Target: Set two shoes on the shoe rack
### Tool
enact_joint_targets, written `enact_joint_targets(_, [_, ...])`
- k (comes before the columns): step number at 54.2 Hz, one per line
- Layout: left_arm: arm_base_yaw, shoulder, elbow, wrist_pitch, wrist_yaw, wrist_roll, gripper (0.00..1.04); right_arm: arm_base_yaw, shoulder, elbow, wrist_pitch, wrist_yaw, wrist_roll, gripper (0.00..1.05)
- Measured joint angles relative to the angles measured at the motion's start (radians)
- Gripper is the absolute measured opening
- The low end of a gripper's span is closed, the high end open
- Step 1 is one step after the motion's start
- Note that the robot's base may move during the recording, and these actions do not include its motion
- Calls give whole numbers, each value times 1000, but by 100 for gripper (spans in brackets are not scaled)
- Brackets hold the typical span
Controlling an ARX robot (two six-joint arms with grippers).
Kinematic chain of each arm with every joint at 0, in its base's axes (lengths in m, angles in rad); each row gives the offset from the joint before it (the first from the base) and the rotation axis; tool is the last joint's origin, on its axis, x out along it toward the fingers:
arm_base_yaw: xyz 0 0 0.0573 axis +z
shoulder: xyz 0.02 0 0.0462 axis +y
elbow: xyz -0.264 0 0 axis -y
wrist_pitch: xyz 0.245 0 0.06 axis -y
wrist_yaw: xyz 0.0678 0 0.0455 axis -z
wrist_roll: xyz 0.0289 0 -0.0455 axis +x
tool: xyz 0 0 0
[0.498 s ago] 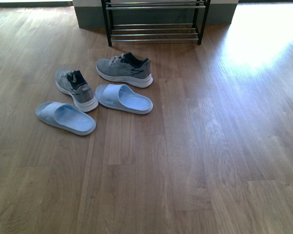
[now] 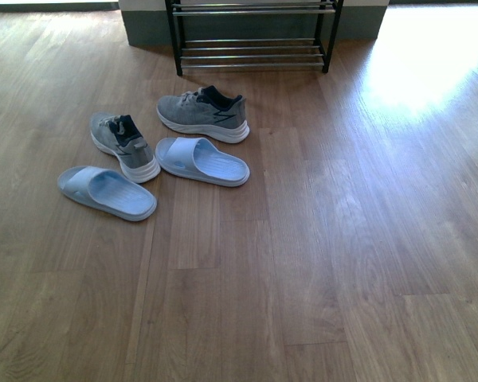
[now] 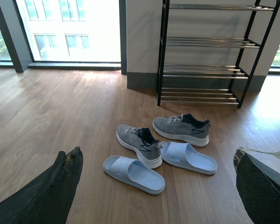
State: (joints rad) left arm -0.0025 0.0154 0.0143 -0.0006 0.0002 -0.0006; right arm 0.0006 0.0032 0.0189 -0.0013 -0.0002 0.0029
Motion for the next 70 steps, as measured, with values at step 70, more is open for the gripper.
enact_joint_targets(70, [0, 0, 0, 0, 0, 0, 95, 0, 0, 0, 0, 0, 0, 96])
